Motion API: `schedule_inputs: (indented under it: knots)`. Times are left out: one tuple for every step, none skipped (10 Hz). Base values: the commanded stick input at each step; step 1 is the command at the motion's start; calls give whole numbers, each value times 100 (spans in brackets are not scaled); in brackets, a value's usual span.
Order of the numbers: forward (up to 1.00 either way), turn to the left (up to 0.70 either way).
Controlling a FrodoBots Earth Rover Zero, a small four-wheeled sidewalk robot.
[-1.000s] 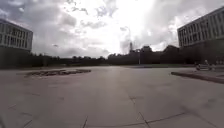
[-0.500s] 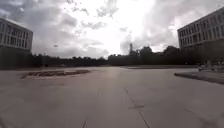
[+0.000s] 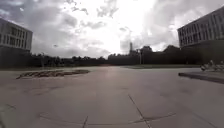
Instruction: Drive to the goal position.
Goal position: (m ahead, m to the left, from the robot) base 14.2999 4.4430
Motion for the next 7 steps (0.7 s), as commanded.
schedule_inputs:
  knots:
    - [70, 0]
    - [70, 0]
    - [70, 0]
    - [70, 0]
    - [70, 0]
    - [70, 0]
    - [70, 0]
